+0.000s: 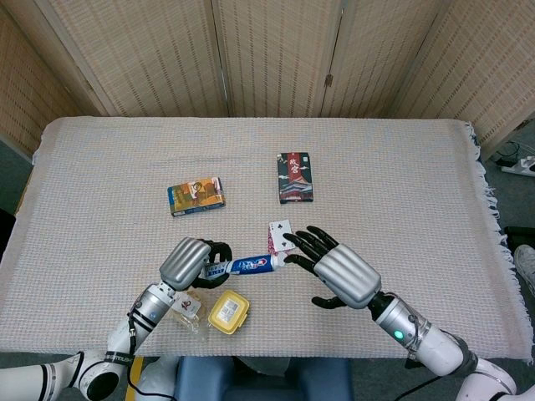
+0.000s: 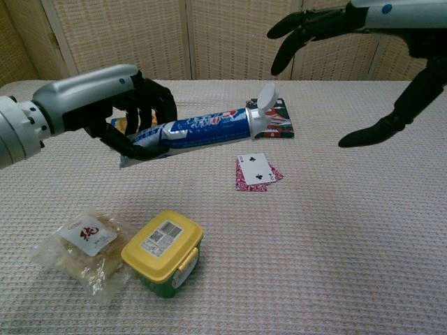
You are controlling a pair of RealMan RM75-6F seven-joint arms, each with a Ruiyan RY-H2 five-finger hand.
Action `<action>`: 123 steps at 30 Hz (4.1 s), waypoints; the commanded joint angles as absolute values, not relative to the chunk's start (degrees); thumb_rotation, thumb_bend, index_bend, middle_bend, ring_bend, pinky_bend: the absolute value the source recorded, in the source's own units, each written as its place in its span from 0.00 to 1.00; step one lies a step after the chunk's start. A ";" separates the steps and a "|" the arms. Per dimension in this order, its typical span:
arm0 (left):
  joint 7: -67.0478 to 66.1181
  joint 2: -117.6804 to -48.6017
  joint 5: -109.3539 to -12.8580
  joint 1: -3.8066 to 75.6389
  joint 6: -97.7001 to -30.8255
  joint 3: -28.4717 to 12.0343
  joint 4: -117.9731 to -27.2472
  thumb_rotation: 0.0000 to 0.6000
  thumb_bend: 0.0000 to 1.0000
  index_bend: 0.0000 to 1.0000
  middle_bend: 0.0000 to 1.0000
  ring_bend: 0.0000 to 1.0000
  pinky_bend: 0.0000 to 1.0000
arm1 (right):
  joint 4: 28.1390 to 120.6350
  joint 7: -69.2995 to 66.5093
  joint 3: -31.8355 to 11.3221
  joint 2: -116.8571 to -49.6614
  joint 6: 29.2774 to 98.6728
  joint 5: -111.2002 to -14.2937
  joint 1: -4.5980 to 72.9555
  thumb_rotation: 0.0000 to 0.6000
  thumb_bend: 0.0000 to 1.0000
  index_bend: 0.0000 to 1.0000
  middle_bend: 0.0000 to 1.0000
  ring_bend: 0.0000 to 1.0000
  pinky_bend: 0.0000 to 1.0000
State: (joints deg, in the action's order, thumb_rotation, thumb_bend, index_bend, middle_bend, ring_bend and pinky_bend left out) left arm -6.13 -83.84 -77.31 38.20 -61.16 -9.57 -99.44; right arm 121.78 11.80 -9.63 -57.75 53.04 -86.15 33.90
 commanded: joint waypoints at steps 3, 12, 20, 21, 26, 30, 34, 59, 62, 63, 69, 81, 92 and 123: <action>-5.99 -83.91 -77.15 38.13 -61.37 -9.42 -99.53 1.00 0.69 0.79 0.79 0.69 0.64 | 122.30 15.09 -9.95 -59.72 51.48 -82.54 35.94 1.00 0.24 0.26 0.06 0.00 0.00; -4.85 -83.82 -77.64 37.80 -62.04 -9.18 -99.25 1.00 0.69 0.79 0.79 0.69 0.64 | 121.07 18.06 -9.74 -62.12 50.31 -77.96 38.31 1.00 0.24 0.27 0.06 0.00 0.00; -2.33 -83.53 -79.22 36.91 -63.42 -8.61 -98.37 1.00 0.70 0.79 0.79 0.69 0.64 | 121.11 18.44 -9.45 -61.83 51.96 -76.32 38.44 1.00 0.24 0.28 0.07 0.00 0.00; -1.91 -83.51 -79.55 36.76 -63.72 -8.54 -98.20 1.00 0.70 0.79 0.79 0.69 0.64 | 121.15 18.40 -9.33 -61.59 52.22 -76.23 38.34 1.00 0.24 0.28 0.07 0.00 0.00; -0.31 -83.32 -81.03 36.12 -65.02 -8.21 -98.21 1.00 0.70 0.79 0.79 0.69 0.64 | 120.89 17.59 -8.61 -61.04 52.82 -76.04 37.95 1.00 0.24 0.28 0.07 0.00 0.00; 0.42 -83.32 -82.05 35.83 -65.87 -8.11 -98.48 1.00 0.70 0.79 0.79 0.69 0.64 | 120.09 16.68 -8.21 -61.61 52.61 -76.15 38.14 1.00 0.24 0.28 0.07 0.00 0.00; 1.21 -83.62 -82.90 35.41 -67.00 -8.09 -98.37 1.00 0.70 0.78 0.79 0.69 0.64 | 119.73 13.26 -8.00 -61.87 54.03 -78.03 37.32 1.00 0.24 0.28 0.07 0.00 0.00; 4.34 -88.97 -90.13 33.91 -74.80 -8.01 -94.55 1.00 0.70 0.77 0.79 0.68 0.62 | 110.29 -35.36 -6.36 -66.33 62.89 -97.84 37.49 0.85 0.24 0.00 0.00 0.00 0.00; 4.27 -89.37 -90.28 33.89 -75.19 -8.21 -94.59 1.00 0.70 0.78 0.79 0.68 0.62 | 109.79 -36.22 -6.55 -67.79 62.70 -97.41 38.26 0.85 0.24 0.00 0.00 0.00 0.00; 4.21 -89.48 -90.39 33.89 -75.28 -8.22 -94.59 1.00 0.70 0.78 0.79 0.68 0.62 | 109.60 -36.35 -6.63 -68.31 62.77 -97.32 38.49 0.85 0.24 0.00 0.00 0.00 0.00; 4.37 -89.91 -90.57 33.95 -75.64 -8.51 -94.70 1.00 0.70 0.78 0.79 0.68 0.61 | 109.33 -36.95 -7.02 -70.14 63.45 -97.10 39.32 0.85 0.24 0.00 0.00 0.00 0.00; 4.97 -90.07 -89.58 34.32 -75.25 -9.55 -96.13 1.00 0.70 0.78 0.79 0.68 0.61 | 108.16 -38.06 -7.87 -73.81 65.13 -96.40 40.56 0.84 0.24 0.00 0.00 0.00 0.00; 5.20 -90.01 -88.97 34.49 -74.96 -9.99 -96.51 1.00 0.70 0.78 0.79 0.68 0.61 | 106.95 -41.21 -7.56 -75.19 67.14 -97.86 41.33 0.84 0.24 0.00 0.00 0.00 0.00; 9.14 -88.01 -83.01 34.27 -69.83 -9.75 -91.11 1.00 0.70 0.76 0.79 0.66 0.58 | 107.09 -41.42 -7.26 -66.75 77.65 -98.46 35.90 0.84 0.24 0.00 0.00 0.00 0.00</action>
State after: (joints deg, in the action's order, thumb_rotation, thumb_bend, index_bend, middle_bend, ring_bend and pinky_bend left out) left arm 9.19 -88.62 -84.65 34.05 -71.69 -9.99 -92.23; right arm 106.49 -41.74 -7.37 -67.96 76.82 -98.29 36.67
